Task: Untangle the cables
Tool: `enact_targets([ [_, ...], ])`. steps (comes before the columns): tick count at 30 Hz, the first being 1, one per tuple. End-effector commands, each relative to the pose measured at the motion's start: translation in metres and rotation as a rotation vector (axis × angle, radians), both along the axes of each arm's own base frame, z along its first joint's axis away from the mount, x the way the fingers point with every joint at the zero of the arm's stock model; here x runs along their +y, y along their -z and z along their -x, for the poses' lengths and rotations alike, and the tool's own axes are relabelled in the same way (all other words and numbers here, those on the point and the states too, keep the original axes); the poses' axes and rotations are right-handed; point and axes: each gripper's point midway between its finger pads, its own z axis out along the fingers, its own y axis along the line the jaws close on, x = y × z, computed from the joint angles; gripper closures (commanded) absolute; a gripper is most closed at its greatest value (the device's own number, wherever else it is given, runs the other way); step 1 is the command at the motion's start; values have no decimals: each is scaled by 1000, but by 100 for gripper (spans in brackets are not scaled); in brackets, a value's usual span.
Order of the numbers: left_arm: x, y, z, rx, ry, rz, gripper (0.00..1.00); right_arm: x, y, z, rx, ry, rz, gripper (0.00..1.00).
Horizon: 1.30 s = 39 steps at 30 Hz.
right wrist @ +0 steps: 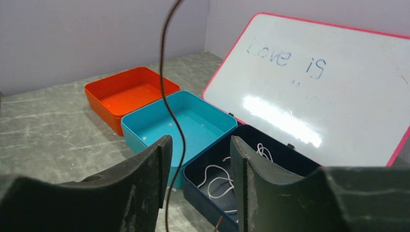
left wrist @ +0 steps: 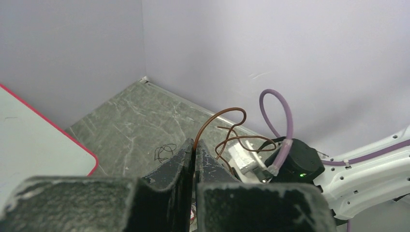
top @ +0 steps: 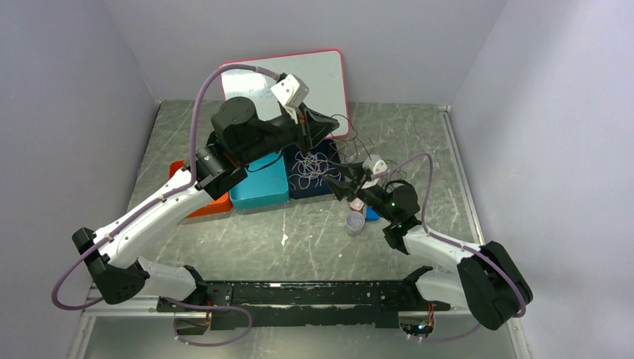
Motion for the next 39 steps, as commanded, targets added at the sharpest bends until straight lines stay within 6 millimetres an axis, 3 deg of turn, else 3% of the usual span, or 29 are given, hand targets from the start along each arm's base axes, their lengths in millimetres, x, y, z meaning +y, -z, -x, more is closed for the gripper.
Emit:
enact_targets([
  [1,5,-24,2,-26,0,34,93,1,1,-16,7,53,19,53],
  [9,22,-41,5,-7,-52,40,93,-25,41,-39,197,250,-11,76],
  [16,67,-83,12,-31,-193,109,93,-53,63,-62,312,459,-24,85],
  [21,104,-109,19,-62,-295,122,93,-74,79,-70,358,583,-13,86],
  [29,156,-134,26,-105,-451,119,93,-90,109,-69,429,651,16,86],
  [33,178,-141,27,-118,-527,100,93,-97,125,-69,471,684,33,85],
  [39,199,-138,26,-113,-612,64,93,-107,149,-64,541,733,54,74],
])
